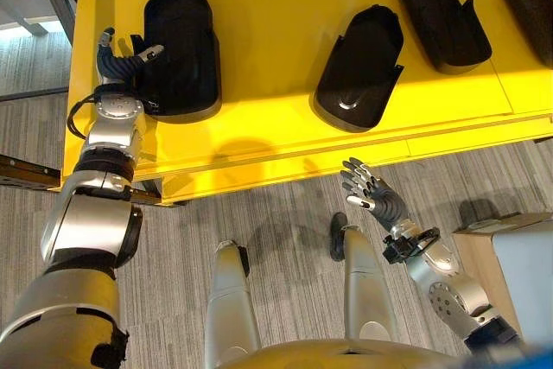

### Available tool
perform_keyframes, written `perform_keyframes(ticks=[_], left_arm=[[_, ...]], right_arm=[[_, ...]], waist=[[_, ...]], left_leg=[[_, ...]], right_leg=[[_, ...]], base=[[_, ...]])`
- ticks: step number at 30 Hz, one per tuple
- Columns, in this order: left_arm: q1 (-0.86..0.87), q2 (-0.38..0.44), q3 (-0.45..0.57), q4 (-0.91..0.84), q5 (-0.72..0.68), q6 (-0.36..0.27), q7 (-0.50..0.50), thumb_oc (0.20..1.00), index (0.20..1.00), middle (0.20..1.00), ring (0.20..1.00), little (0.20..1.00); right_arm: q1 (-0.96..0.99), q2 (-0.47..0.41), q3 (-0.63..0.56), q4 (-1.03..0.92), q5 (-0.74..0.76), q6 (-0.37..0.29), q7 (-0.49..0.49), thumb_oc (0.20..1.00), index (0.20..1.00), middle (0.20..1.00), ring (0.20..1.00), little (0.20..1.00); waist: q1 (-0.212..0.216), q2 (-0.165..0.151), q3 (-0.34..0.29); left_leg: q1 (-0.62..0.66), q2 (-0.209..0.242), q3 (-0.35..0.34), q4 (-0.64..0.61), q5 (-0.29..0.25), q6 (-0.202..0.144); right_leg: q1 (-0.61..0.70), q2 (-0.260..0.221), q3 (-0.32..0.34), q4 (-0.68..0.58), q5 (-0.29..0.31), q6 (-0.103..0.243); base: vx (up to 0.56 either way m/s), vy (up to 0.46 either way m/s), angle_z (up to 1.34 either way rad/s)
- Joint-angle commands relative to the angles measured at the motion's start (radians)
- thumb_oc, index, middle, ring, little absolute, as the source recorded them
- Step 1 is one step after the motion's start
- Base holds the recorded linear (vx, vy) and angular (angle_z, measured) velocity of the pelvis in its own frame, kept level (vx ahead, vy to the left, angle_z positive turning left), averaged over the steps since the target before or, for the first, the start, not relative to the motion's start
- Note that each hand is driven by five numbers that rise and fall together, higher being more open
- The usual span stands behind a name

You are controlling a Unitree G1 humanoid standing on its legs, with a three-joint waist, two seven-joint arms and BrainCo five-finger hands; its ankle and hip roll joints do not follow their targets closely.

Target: Move parts from the plastic box to the shelf.

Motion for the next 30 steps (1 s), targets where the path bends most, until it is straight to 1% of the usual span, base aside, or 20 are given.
perform_keyframes(ticks=[1, 3, 5, 7, 8, 9, 11, 12, 13, 17, 21, 25, 28, 29, 30], left_arm=[[0.083, -0.002, 0.048, -0.02, -0.081, -0.032, -0.001, 1.0, 1.0, 1.0, 1.0, 1.0], [0.109, -0.002, 0.064, -0.06, -0.117, -0.049, -0.003, 1.0, 1.0, 1.0, 1.0, 1.0], [0.122, 0.008, 0.064, -0.12, -0.104, -0.056, 0.009, 1.0, 1.0, 1.0, 1.0, 1.0], [0.139, 0.02, 0.081, -0.18, -0.118, -0.083, 0.032, 1.0, 1.0, 1.0, 1.0, 1.0], [0.157, 0.039, 0.092, -0.265, -0.112, -0.102, 0.046, 1.0, 1.0, 1.0, 1.0, 1.0], [0.158, 0.039, 0.093, -0.267, -0.112, -0.102, 0.046, 1.0, 1.0, 1.0, 1.0, 1.0], [0.185, 0.065, 0.118, -0.345, -0.112, -0.121, 0.059, 1.0, 1.0, 1.0, 1.0, 1.0], [0.209, 0.09, 0.144, -0.415, -0.121, -0.141, 0.066, 1.0, 1.0, 1.0, 1.0, 1.0], [0.21, 0.09, 0.145, -0.416, -0.12, -0.141, 0.066, 1.0, 1.0, 1.0, 1.0, 1.0], [0.261, 0.124, 0.204, -0.57, -0.131, -0.185, 0.079, 1.0, 1.0, 1.0, 1.0, 1.0], [0.279, 0.135, 0.227, -0.629, -0.139, -0.207, 0.082, 1.0, 1.0, 1.0, 1.0, 1.0], [0.35, 0.129, 0.283, -0.783, -0.084, -0.238, 0.096, 1.0, 1.0, 1.0, 1.0, 1.0], [0.431, 0.109, 0.317, -0.892, 0.028, -0.232, 0.094, 1.0, 1.0, 1.0, 1.0, 1.0], [0.495, 0.083, 0.337, -0.959, 0.107, -0.224, 0.088, 1.0, 1.0, 1.0, 1.0, 1.0], [0.501, 0.081, 0.341, -0.963, 0.109, -0.221, 0.089, 1.0, 1.0, 1.0, 1.0, 1.0]], right_arm=[[0.001, -0.019, -0.035, -0.072, 0.023, -0.039, 0.002, 1.0, 1.0, 1.0, 1.0, 1.0], [-0.004, -0.016, -0.033, -0.068, 0.023, -0.041, 0.0, 1.0, 1.0, 1.0, 1.0, 1.0], [-0.007, -0.017, -0.033, -0.067, 0.023, -0.041, -0.001, 1.0, 1.0, 1.0, 1.0, 1.0], [-0.011, -0.012, -0.037, -0.061, 0.023, -0.044, -0.007, 1.0, 1.0, 1.0, 1.0, 1.0], [-0.013, -0.01, -0.041, -0.059, 0.02, -0.044, -0.008, 1.0, 1.0, 1.0, 1.0, 1.0], [-0.014, -0.01, -0.041, -0.059, 0.02, -0.044, -0.008, 1.0, 1.0, 1.0, 1.0, 1.0], [-0.013, -0.008, -0.048, -0.055, 0.017, -0.045, -0.01, 1.0, 1.0, 1.0, 1.0, 1.0], [-0.012, -0.005, -0.057, -0.057, 0.014, -0.045, -0.01, 1.0, 1.0, 1.0, 1.0, 1.0], [-0.012, -0.005, -0.056, -0.057, 0.014, -0.045, -0.01, 1.0, 1.0, 1.0, 1.0, 1.0], [-0.001, 0.004, -0.065, -0.046, 0.008, -0.036, 0.0, 1.0, 1.0, 1.0, 1.0, 1.0], [-0.001, 0.003, -0.068, -0.045, 0.002, -0.034, 0.002, 1.0, 1.0, 1.0, 1.0, 1.0], [0.002, 0.009, -0.086, -0.044, -0.007, -0.036, 0.002, 1.0, 1.0, 1.0, 1.0, 1.0], [0.0, 0.013, -0.1, -0.044, -0.014, -0.037, 0.001, 1.0, 1.0, 1.0, 1.0, 1.0], [-0.002, 0.014, -0.107, -0.046, -0.015, -0.039, 0.005, 1.0, 1.0, 1.0, 1.0, 1.0], [-0.001, 0.012, -0.104, -0.045, -0.015, -0.038, 0.005, 1.0, 1.0, 1.0, 1.0, 1.0]], waist=[[0.036, 0.013, -0.021], [0.038, 0.015, -0.022], [0.04, 0.016, -0.023], [0.044, 0.017, -0.023], [0.047, 0.02, -0.024], [0.047, 0.02, -0.024], [0.05, 0.023, -0.027], [0.055, 0.026, -0.028], [0.054, 0.026, -0.028], [0.066, 0.032, -0.032], [0.069, 0.034, -0.034], [0.08, 0.032, -0.033], [0.086, 0.03, -0.028], [0.09, 0.027, -0.021], [0.088, 0.028, -0.025]], left_leg=[[-0.043, 0.025, 0.011, -0.093, 0.112, 0.017], [-0.031, 0.024, 0.012, -0.101, 0.114, 0.017], [-0.025, 0.023, 0.013, -0.105, 0.115, 0.016], [-0.021, 0.024, 0.013, -0.106, 0.114, 0.015], [-0.016, 0.023, 0.013, -0.109, 0.114, 0.015], [-0.015, 0.023, 0.013, -0.109, 0.114, 0.015], [-0.012, 0.021, 0.014, -0.112, 0.113, 0.015], [-0.011, 0.019, 0.015, -0.112, 0.111, 0.016], [-0.011, 0.018, 0.015, -0.112, 0.111, 0.016], [-0.008, 0.012, 0.015, -0.113, 0.108, 0.018], [-0.003, 0.009, 0.017, -0.12, 0.108, 0.019], [0.007, 0.006, 0.017, -0.13, 0.11, 0.019], [0.015, 0.005, 0.016, -0.134, 0.111, 0.02], [0.007, 0.001, 0.017, -0.146, 0.143, 0.027], [0.02, 0.004, 0.015, -0.139, 0.113, 0.021]], right_leg=[[0.059, -0.02, 0.015, 0.074, -0.117, -0.014], [0.068, -0.019, 0.015, 0.07, -0.116, -0.015], [0.075, -0.02, 0.012, 0.064, -0.115, -0.015], [0.081, -0.022, 0.01, 0.06, -0.113, -0.015], [0.086, -0.022, 0.012, 0.058, -0.113, -0.015], [0.087, -0.022, 0.012, 0.058, -0.113, -0.015], [0.091, -0.023, 0.012, 0.057, -0.114, -0.014], [0.094, -0.023, 0.013, 0.055, -0.116, -0.014], [0.094, -0.023, 0.013, 0.055, -0.116, -0.013], [0.101, -0.025, 0.013, 0.051, -0.115, -0.012], [0.107, -0.026, 0.01, 0.044, -0.113, -0.011], [0.12, -0.026, 0.009, 0.034, -0.108, -0.01], [0.124, -0.025, 0.008, 0.031, -0.105, -0.011], [0.117, -0.025, 0.005, 0.018, -0.077, -0.018], [0.129, -0.023, 0.007, 0.026, -0.104, -0.011]], base=[[0.01, -0.004, 0.05], [0.0, 0.0, 0.0], [0.0, 0.0, 0.0], [0.0, 0.0, 0.0], [0.0, 0.0, 0.0], [0.0, 0.0, 0.0], [0.02, -0.003, 0.04], [0.01, 0.001, 0.03], [0.0, 0.0, 0.0], [0.0, 0.001, 0.01], [0.0, -0.002, 0.02], [0.0, -0.007, 0.04], [-0.03, 0.0, 0.0], [0.0, 0.0, 0.0], [-0.11, 0.006, -0.01]])
